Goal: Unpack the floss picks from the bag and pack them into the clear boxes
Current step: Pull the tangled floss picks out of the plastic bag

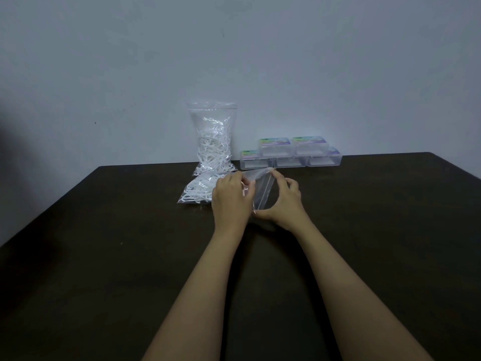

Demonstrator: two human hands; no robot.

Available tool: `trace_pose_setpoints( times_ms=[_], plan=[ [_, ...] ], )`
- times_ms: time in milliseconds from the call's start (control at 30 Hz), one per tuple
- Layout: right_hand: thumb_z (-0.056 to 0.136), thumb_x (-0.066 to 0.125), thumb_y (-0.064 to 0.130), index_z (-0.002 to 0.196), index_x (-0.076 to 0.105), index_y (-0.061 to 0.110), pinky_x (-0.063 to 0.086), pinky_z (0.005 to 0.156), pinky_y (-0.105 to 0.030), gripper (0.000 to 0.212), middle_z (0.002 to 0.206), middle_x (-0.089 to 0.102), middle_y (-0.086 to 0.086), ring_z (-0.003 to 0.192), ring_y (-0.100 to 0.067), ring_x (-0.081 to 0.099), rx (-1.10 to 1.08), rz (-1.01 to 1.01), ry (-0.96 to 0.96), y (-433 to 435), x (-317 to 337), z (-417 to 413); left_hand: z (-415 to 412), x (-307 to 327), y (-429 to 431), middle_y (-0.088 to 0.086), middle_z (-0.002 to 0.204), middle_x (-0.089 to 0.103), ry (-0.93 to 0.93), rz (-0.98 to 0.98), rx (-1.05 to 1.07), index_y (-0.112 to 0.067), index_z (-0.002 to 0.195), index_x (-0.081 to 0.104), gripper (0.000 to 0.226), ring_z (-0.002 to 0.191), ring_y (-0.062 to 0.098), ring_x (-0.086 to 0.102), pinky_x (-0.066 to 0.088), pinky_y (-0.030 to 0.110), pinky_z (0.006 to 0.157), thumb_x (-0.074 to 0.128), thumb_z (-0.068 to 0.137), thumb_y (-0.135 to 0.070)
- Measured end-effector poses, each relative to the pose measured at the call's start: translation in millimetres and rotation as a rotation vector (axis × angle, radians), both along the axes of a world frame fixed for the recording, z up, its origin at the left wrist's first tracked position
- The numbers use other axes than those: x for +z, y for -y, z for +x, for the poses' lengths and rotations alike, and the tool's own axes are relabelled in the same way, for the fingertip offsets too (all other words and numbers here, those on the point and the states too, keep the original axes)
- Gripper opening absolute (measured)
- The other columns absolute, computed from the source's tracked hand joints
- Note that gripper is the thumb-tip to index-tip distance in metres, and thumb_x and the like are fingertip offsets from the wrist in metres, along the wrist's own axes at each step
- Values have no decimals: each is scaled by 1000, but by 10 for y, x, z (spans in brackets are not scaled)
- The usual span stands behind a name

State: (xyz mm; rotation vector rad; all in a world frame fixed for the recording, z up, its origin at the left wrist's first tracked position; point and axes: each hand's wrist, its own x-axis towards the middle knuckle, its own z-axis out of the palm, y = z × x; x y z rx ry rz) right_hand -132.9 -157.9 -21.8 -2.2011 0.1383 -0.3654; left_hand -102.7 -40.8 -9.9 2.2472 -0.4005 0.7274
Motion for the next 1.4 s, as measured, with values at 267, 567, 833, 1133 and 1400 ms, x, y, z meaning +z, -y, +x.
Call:
trace_pose_setpoints(
  times_ms=[267,567,833,1133,1400],
  plan=[
    [59,85,33,144,13,38,26,108,-35,112,143,18,-6,135,-24,19,9,88,-3,-23,37,-11,-27,136,-58,19,136,30,-628,-912,181,-4,124,26,49,109,34,50,48,34,81,50,92,-31],
    [56,86,34,139,23,36,40,102,-36,104,143,29,-6,128,-18,36,60,324,95,-4,49,15,-3,174,-134,23,117,55,-956,-1441,-228,-1,135,33,52,92,35,62,55,42,66,47,96,-33],
    [64,82,20,141,14,37,46,81,-27,104,128,39,-1,101,-21,50,138,446,110,31,120,-52,-13,161,-242,15,106,58,-881,-1565,-317,-1,124,47,37,101,31,57,49,43,82,58,89,-10],
    [62,84,21,129,36,31,50,81,-32,83,122,47,-3,100,-23,51,75,441,110,63,101,-47,122,59,-367,15,126,55,-724,-1658,-452,-19,136,32,63,95,27,62,57,42,69,55,84,10],
    [77,73,15,106,64,12,54,77,-27,31,109,62,-10,94,-20,61,59,602,36,-31,113,-29,149,39,-355,8,120,58,-589,-1542,-594,-23,134,33,68,98,24,63,55,43,72,52,82,15]
  ],
)
